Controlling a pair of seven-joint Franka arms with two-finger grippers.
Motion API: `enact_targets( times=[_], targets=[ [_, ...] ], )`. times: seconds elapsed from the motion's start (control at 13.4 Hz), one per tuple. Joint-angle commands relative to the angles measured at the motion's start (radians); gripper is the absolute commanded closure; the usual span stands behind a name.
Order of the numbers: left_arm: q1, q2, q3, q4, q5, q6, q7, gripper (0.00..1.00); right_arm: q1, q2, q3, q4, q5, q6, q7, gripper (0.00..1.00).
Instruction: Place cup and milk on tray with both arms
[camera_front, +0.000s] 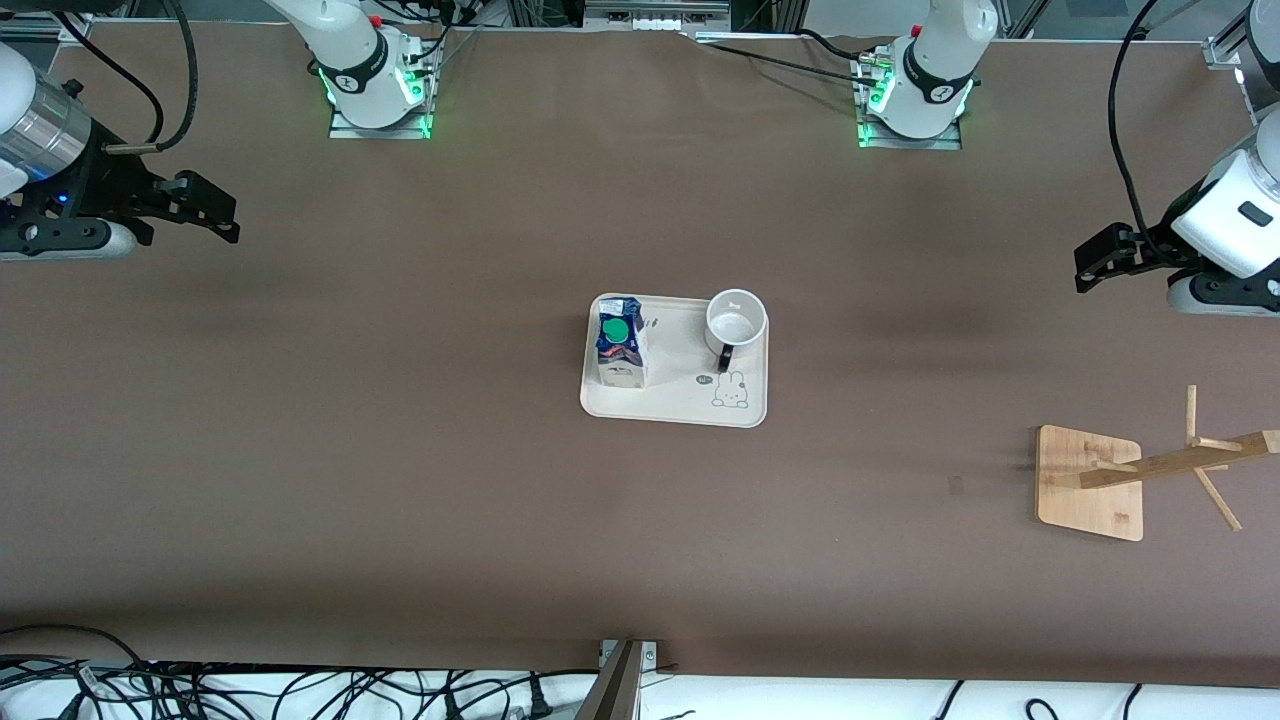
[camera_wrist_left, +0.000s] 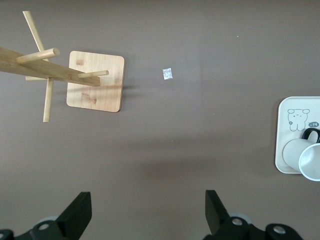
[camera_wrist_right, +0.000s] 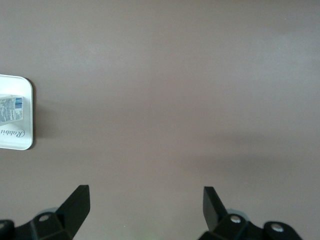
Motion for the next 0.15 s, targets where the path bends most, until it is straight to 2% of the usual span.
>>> enact_targets(
  times=[0.0,0.07],
  targets=[
    [-0.004,0.013,0.005,0.032,-0.017,-0.021,0.014,0.0,-0.005,0.0,0.007,0.014,-0.004,-0.015,0.006,0.0],
    [-0.005,0.013,0.005,0.032,-0.015,-0.021,0.014,0.0,-0.005,0.0,0.007,0.014,-0.006,-0.014,0.005,0.0]
  ],
)
